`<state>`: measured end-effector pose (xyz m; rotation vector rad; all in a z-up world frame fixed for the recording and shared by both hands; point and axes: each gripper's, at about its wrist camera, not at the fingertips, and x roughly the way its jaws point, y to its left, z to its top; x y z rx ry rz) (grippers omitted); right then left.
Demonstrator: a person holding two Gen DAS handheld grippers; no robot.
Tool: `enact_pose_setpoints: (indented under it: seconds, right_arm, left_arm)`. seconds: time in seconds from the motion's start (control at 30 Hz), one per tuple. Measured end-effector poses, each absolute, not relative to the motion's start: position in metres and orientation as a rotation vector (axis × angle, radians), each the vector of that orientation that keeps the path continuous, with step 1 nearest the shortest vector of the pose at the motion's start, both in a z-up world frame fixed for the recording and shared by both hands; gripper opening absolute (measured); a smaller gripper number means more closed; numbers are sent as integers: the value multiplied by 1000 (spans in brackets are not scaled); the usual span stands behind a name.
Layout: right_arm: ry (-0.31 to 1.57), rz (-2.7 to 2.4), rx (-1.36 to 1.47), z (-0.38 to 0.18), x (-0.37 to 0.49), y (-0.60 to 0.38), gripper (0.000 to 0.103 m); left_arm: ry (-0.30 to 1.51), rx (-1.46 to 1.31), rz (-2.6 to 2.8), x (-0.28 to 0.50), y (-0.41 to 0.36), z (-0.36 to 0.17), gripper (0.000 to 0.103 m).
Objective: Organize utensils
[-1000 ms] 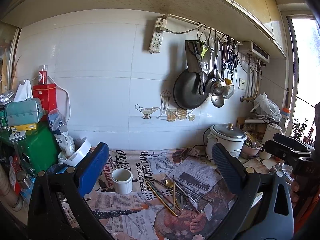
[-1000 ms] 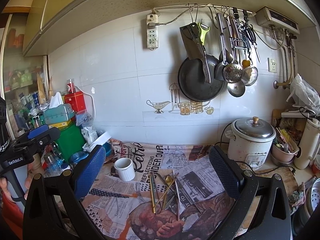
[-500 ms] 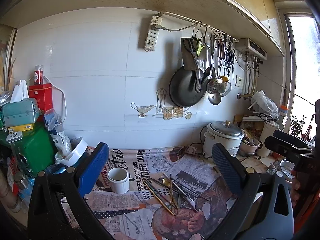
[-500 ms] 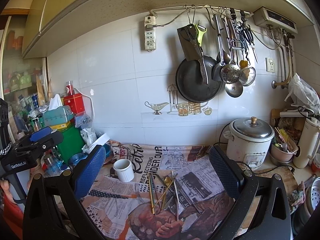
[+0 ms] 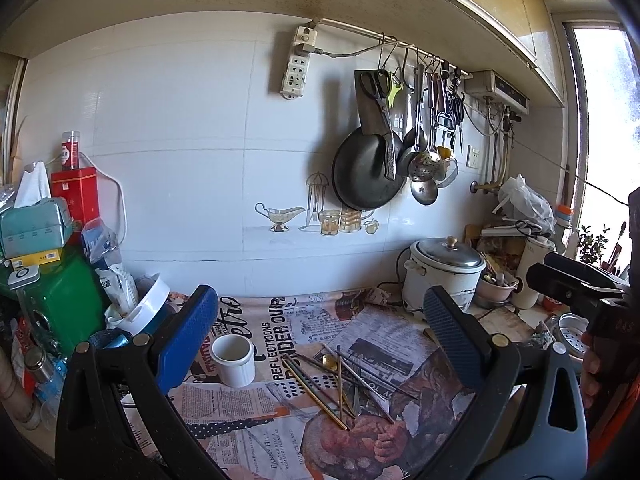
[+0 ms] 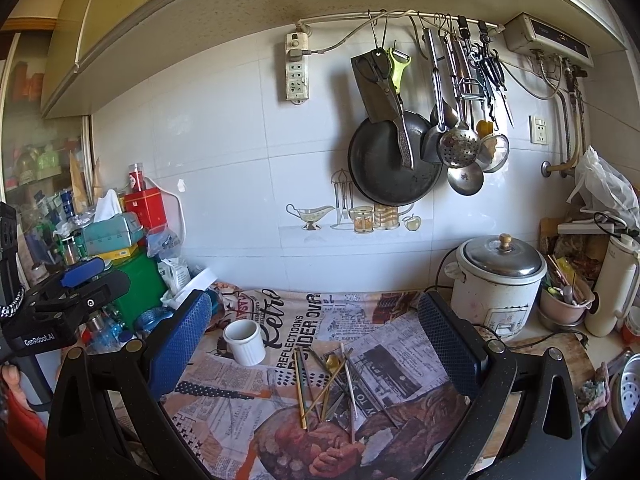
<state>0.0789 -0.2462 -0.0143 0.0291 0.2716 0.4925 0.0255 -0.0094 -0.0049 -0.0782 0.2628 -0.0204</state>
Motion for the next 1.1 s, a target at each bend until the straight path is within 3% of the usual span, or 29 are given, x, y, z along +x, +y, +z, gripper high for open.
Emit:
enact_pose_setpoints:
  seconds: [0.8,1.1]
  right_arm:
    - [288,497,22,-15,97,-240,103]
    - [422,429,-7,-50,143,-238,103]
  left_arm:
    - [296,-74,-45,52,-15,-12,103]
    - [384,-62,18,99,-18,-48,103]
